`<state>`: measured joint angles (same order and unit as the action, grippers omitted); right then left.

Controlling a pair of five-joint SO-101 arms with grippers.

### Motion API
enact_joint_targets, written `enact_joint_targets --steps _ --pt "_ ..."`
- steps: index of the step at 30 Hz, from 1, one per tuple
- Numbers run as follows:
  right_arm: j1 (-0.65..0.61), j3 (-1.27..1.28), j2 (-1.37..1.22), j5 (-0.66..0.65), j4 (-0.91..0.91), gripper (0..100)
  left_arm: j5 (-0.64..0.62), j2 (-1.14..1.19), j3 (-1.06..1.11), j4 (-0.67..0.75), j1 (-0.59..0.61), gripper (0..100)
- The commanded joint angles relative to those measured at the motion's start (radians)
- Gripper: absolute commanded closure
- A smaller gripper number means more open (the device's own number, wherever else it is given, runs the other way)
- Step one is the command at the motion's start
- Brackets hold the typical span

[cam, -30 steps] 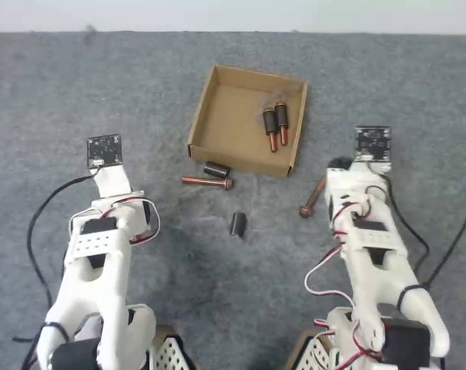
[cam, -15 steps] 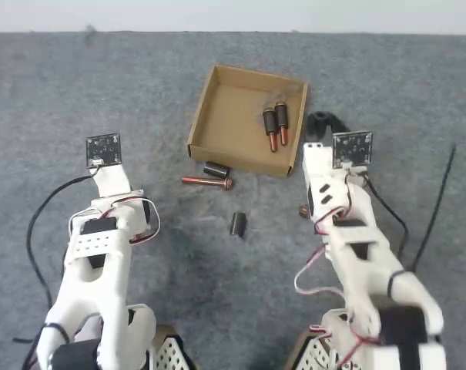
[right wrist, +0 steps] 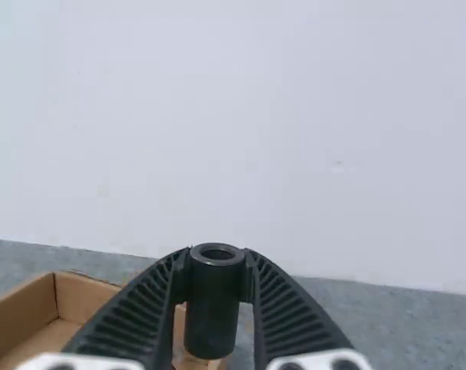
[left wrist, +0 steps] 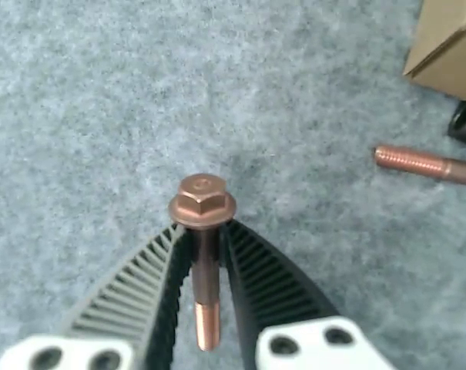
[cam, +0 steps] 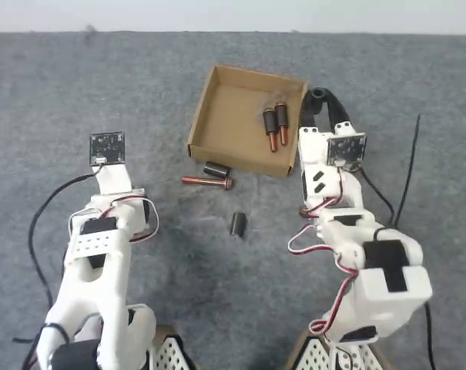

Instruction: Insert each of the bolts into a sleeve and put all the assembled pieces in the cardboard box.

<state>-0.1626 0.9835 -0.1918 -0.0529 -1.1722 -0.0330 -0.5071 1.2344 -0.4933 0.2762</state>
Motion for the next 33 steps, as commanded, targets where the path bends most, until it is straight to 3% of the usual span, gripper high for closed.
enact_joint_targets --steps 1,16,25,33 --pt "-0.062 -0.040 -0.016 -0.005 -0.084 99.2 0.011 -0.046 -0.010 0.031 -0.005 98" --pt "-0.311 0.308 -0.035 -0.011 -0.444 99.3 0.014 -0.046 -0.008 0.031 -0.026 98" --pt "-0.415 0.471 -0.033 -0.011 -0.576 99.3 0.014 -0.048 -0.002 0.032 -0.025 98" --pt "-0.475 0.560 -0.033 -0.008 -0.587 99.3 0.014 -0.046 -0.001 0.032 -0.025 98"
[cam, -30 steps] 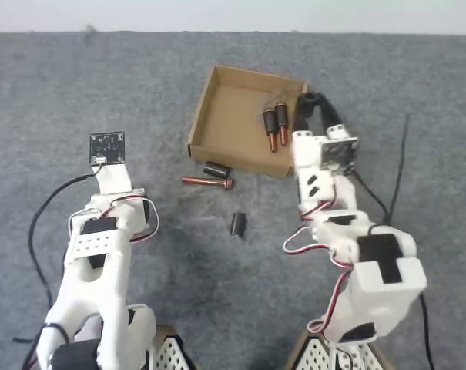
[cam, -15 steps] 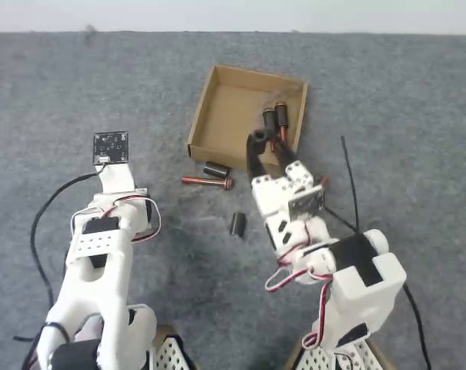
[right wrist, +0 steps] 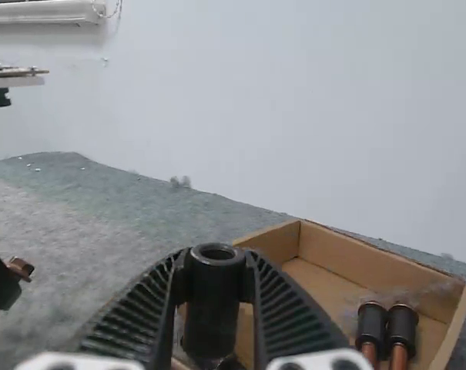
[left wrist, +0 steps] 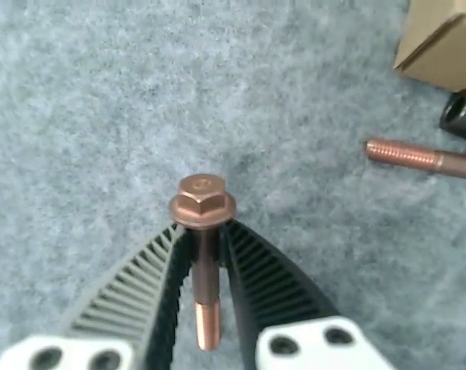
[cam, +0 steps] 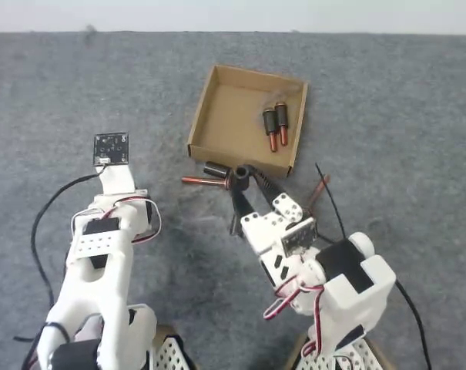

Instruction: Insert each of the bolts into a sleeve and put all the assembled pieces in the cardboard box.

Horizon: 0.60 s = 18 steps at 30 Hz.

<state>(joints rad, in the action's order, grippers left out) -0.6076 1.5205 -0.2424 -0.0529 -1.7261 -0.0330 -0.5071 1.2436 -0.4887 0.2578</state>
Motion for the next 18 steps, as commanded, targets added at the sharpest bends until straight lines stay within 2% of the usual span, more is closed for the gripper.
enact_joint_targets --steps 1,5,18 --pt "-0.045 0.040 0.018 -0.008 -0.033 99.3 0.014 -0.046 -0.010 0.028 -0.006 98" --pt "-0.091 0.089 0.019 -0.011 -0.033 99.3 0.014 -0.046 -0.010 0.028 -0.006 98" --pt "-0.085 0.152 0.153 -0.006 0.016 99.3 0.011 -0.049 -0.015 0.029 -0.009 98"
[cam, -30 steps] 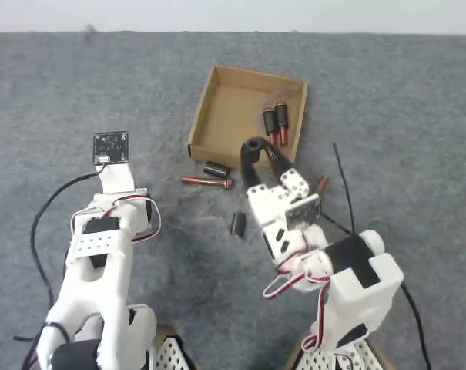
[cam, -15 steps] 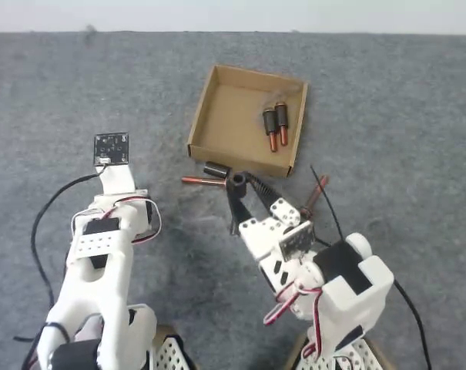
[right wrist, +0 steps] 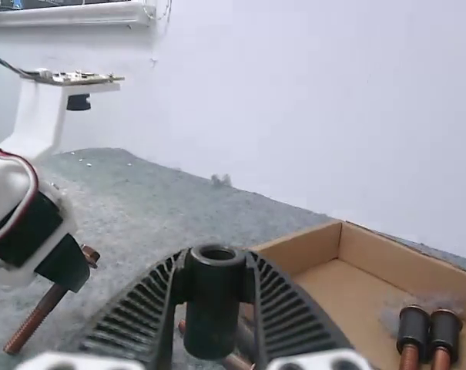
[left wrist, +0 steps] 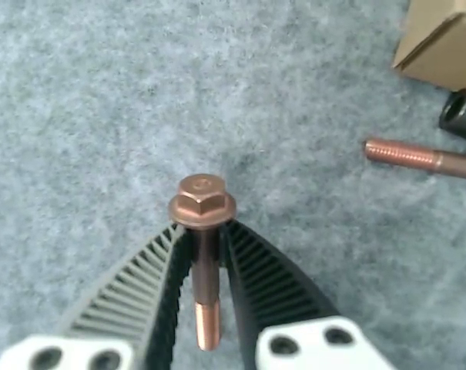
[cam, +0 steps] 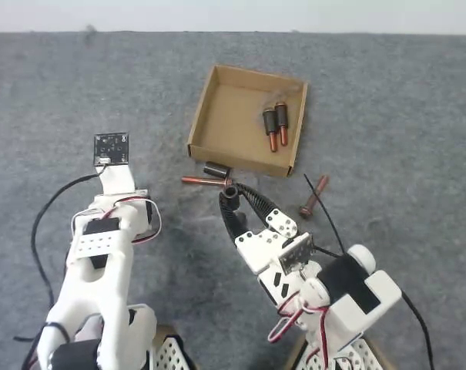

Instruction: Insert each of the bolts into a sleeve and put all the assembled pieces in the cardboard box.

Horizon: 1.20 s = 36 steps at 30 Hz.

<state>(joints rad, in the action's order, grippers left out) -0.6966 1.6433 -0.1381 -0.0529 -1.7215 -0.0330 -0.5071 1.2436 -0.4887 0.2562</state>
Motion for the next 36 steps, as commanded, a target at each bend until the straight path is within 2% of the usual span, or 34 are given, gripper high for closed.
enact_joint_targets --steps 1,7,14,16,24,26,30,36 --pt "0.004 0.029 0.048 -0.006 0.018 99.3 0.009 -0.051 -0.015 0.031 -0.011 98" --pt "0.004 0.028 0.048 -0.006 0.022 99.3 0.009 -0.052 -0.012 0.149 -0.095 99" --pt "0.002 0.025 0.048 -0.005 0.031 99.3 0.008 -0.052 -0.021 0.448 -0.184 99" --pt "-0.012 0.025 0.048 -0.005 0.061 99.3 0.006 -0.052 -0.047 0.493 -0.206 99" --pt "-0.022 0.012 0.048 -0.005 0.070 99.3 0.005 -0.055 -0.223 0.462 -0.230 99" --pt "-0.022 0.008 0.048 -0.005 0.071 99.3 -0.044 -0.075 -0.248 0.433 -0.264 99" --pt "-0.022 0.009 0.048 -0.005 0.071 99.3 -0.181 -0.204 -0.226 0.387 -0.350 99" --pt "-0.022 0.009 0.048 -0.005 0.071 99.3 -0.192 -0.434 -0.108 0.364 -0.419 99"
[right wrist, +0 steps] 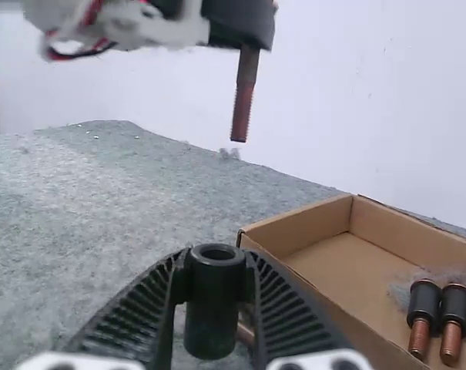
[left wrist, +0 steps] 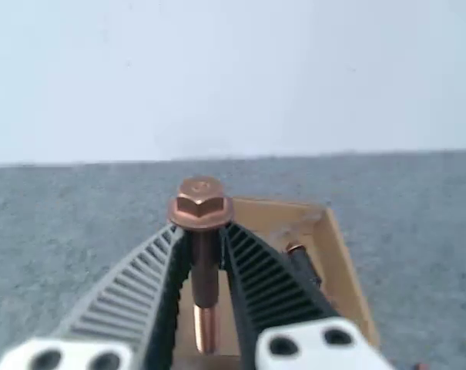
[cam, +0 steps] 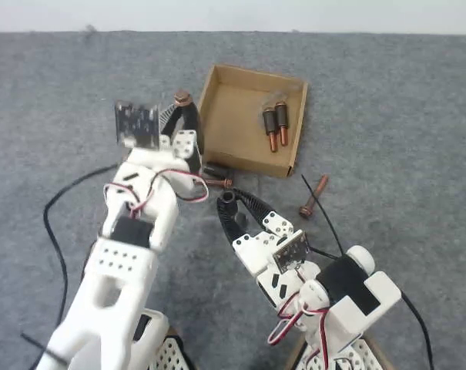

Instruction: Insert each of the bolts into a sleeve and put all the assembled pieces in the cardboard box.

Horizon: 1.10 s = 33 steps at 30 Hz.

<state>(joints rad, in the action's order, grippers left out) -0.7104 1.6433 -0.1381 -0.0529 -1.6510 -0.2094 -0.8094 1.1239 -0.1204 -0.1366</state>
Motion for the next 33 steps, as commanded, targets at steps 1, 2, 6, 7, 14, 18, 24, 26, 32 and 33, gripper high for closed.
enact_joint_targets --steps 1,2,6,7,14,18,24,26,32,33 --pt "-0.008 0.009 0.048 -0.005 0.001 99.3 -0.017 -0.164 0.033 -0.005 -0.037 99" --pt "-0.008 0.009 0.048 -0.005 0.001 99.3 -0.018 -0.195 0.054 -0.005 -0.048 99" --pt "-0.008 0.009 0.048 -0.005 0.001 99.3 -0.020 -0.279 0.147 -0.005 -0.120 99" --pt "-0.008 0.009 0.048 -0.005 0.001 99.3 -0.020 -0.296 0.165 -0.005 -0.143 99" --pt "-0.008 0.009 0.048 -0.005 0.001 99.3 -0.020 -0.353 0.232 -0.006 -0.204 99" --pt "-0.008 0.009 0.048 -0.005 0.001 99.3 -0.023 -0.354 0.228 -0.063 -0.209 99" --pt "-0.010 -0.002 0.048 -0.005 0.001 99.3 -0.081 -0.354 0.186 -0.149 -0.244 99" --pt "-0.010 -0.002 0.048 -0.005 0.001 99.3 -0.117 -0.354 0.185 -0.153 -0.244 99" --pt "-0.008 -0.003 0.048 -0.005 0.001 99.3 -0.120 -0.356 0.186 -0.153 -0.242 99" --pt "-0.008 -0.003 0.048 -0.005 0.001 99.3 -0.120 -0.358 0.185 -0.153 -0.241 99"
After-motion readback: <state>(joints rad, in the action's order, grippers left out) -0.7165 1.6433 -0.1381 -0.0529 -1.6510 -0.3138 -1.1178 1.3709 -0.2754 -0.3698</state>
